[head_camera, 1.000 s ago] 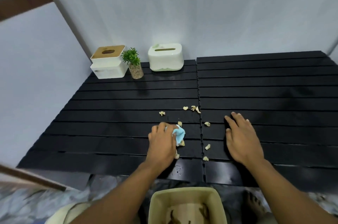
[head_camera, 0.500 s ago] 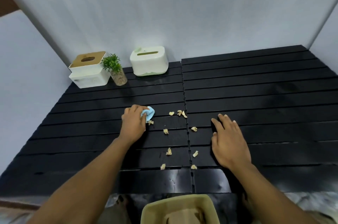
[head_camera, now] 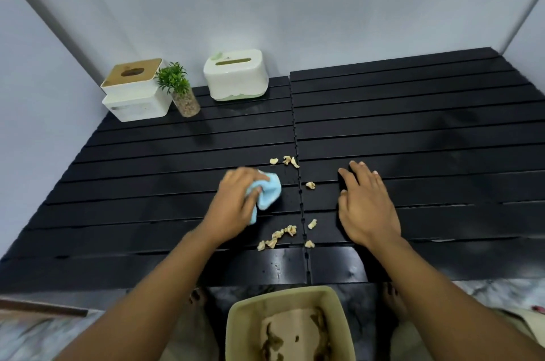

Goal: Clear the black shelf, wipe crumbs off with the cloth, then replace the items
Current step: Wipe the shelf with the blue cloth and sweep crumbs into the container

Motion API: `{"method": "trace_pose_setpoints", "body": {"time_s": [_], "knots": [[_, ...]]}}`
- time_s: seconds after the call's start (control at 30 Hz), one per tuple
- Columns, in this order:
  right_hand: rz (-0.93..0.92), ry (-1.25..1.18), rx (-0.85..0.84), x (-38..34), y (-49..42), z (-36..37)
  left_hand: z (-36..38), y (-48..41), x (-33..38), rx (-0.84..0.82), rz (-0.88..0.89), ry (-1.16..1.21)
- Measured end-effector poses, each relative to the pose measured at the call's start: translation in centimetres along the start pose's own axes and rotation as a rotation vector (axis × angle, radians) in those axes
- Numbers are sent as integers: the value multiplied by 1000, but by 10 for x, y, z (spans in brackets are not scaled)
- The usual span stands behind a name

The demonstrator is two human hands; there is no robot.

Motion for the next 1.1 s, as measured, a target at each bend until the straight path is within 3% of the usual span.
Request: {"method": "trace_pose_setpoints", "body": {"time_s": [0.2, 0.37, 0.43, 0.6, 0.87, 0.93, 1.03, 1.1], "knots": [[3, 6, -6, 1, 0, 1, -12, -100, -35, 52, -78, -66], [0, 3, 19, 3, -3, 3, 30, -142, -55, -190, -40, -151], [-3, 4, 26, 1, -4, 4, 37, -139, -53, -214, -5, -132], [-6, 29, 22, 4, -5, 6, 41, -100, -24, -359, 270, -75], [-8, 30, 11, 0, -2, 1, 40, -22, 16, -446, 335, 2], [-9, 31, 11, -1, -2, 1, 31, -22, 19, -355, 297, 22], [-8, 19, 15, -1, -2, 0, 0, -52, 13, 2, 130, 75], [-10, 21, 16, 0, -1, 0, -11, -76, 9, 115, 51, 64]]}}
Point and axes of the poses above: each hand's wrist, its own y-axis away from the middle knuckle, its own z-axis out of the palm, x = y × z, the point moved 5 cm from there along -y, towards the middle knuckle, and after that the axes turned 2 degrees about y, right-handed, at the moved point
